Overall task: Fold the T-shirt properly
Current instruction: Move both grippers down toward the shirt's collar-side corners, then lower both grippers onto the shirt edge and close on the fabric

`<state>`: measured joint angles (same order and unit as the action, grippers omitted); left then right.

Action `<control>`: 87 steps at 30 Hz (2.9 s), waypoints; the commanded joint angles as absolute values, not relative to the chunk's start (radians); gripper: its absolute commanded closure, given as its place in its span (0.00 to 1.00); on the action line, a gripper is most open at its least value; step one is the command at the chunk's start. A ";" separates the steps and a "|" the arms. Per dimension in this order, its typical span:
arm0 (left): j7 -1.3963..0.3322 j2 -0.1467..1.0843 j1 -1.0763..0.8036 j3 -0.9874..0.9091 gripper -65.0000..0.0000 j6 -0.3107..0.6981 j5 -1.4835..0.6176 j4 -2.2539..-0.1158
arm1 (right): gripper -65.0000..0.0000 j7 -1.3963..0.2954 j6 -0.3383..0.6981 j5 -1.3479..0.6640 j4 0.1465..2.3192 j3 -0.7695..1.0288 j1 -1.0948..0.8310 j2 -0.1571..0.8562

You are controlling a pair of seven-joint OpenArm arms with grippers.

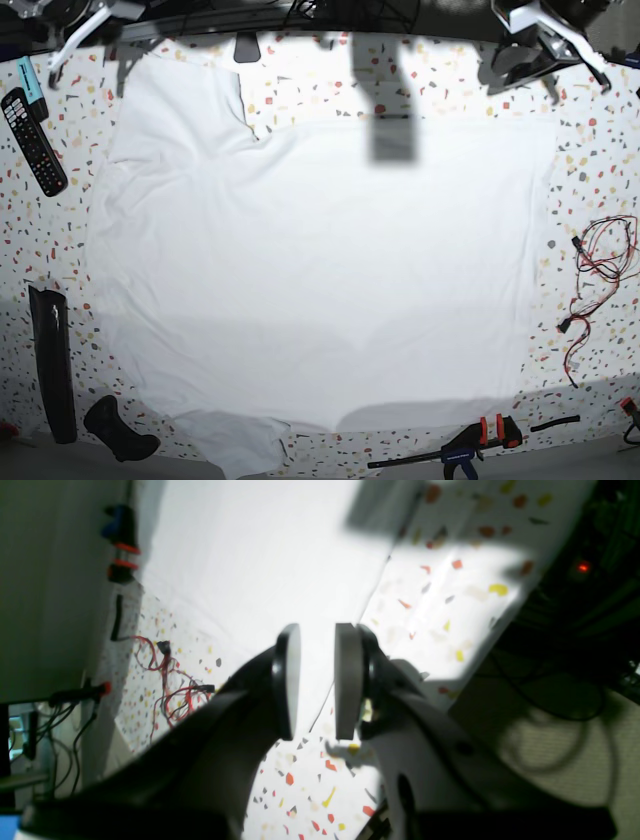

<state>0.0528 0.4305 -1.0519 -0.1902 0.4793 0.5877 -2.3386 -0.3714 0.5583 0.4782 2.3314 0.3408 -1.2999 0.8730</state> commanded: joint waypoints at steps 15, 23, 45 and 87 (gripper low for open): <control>0.186 0.513 -0.933 -0.196 0.70 0.556 0.231 -2.356 | 0.45 -0.340 0.402 0.517 2.345 0.347 -1.309 0.875; 0.080 0.519 -0.741 -0.196 0.75 0.551 0.294 -2.164 | 0.45 -0.340 0.402 0.518 2.345 0.347 -1.309 0.874; -0.013 0.732 -0.619 0.149 0.63 0.319 0.699 -1.870 | 0.45 -0.341 0.306 0.521 2.346 0.347 -1.309 0.802; -0.051 0.677 -0.532 0.205 1.00 0.277 0.759 -1.649 | 0.45 -0.336 0.433 0.468 2.332 0.330 -1.308 0.804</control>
